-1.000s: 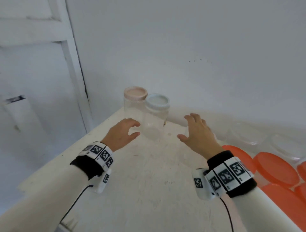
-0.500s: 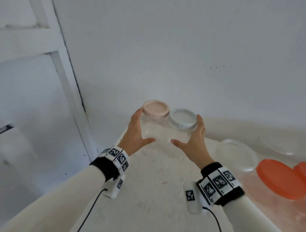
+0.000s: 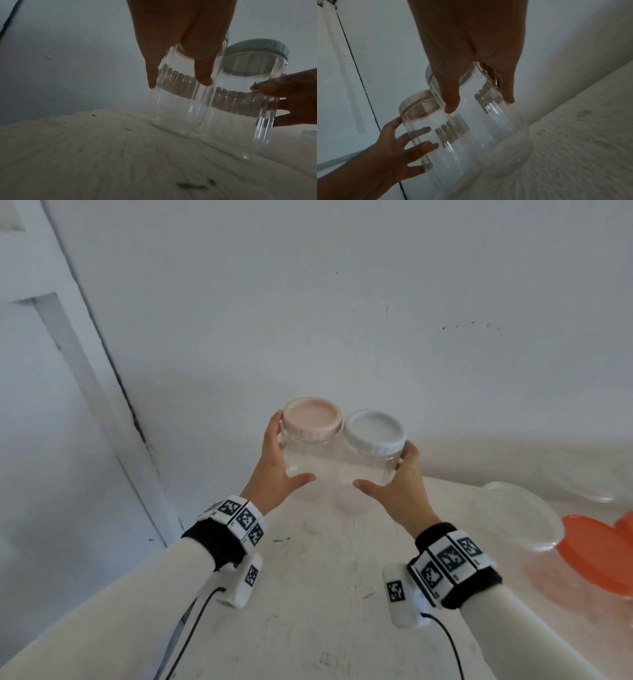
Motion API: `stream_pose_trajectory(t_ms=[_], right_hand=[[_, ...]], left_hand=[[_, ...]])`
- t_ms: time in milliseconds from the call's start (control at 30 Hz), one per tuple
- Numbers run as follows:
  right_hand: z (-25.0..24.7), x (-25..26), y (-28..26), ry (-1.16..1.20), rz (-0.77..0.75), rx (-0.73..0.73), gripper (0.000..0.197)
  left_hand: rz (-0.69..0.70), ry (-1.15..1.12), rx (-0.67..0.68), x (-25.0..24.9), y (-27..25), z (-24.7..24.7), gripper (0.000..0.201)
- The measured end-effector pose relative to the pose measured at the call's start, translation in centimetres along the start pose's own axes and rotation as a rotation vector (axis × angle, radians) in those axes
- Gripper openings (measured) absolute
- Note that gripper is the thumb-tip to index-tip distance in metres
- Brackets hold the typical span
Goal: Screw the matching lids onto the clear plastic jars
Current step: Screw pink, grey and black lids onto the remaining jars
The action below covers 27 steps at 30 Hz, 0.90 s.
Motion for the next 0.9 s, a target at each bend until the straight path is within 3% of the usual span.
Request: stream_pose_trajectory(t_ms=[100, 333, 567, 633, 800, 900], right_hand=[[0.9, 0.2, 0.7, -0.014, -0.002, -0.016, 0.094], [2.0, 0.0, 2.2, -0.028, -0.003, -0.032, 0.09], [1.7, 0.4, 2.0, -0.082, 0.043, 0.029, 0.096], [1.2, 1.0, 1.3, -0.188, 0.054, 0.057, 0.098], [-1.8, 2.8, -1.7, -0.465, -0.102, -0.018, 0.073], [-4.3, 3.0, -3.4, -0.587, -0.151, -0.045, 0.059]], left_hand=[[0.005, -0.005, 0.003, 0.8, 0.8, -0.7, 0.115], [0.002, -0.011, 0.007, 2.1, 2.1, -1.2, 0.115], [0.025, 0.038, -0.01, 1.6, 2.0, -1.4, 0.118], [0.047, 0.125, -0.079, 0.8, 1.7, -2.1, 0.116], [0.369, 0.345, -0.328, -4.5, 0.7, -3.3, 0.079], [0.563, 0.471, -0.251, -7.8, 1.1, -1.1, 0.063]])
Point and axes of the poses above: each hand's wrist, its own y-axis towards the middle knuckle, its own z-axis out of the palm, x = y × z, the point moved 3 cm from there along y, towards the middle knuckle, and after that the axes turned 13 degrees about y, right-handed, at the moved point
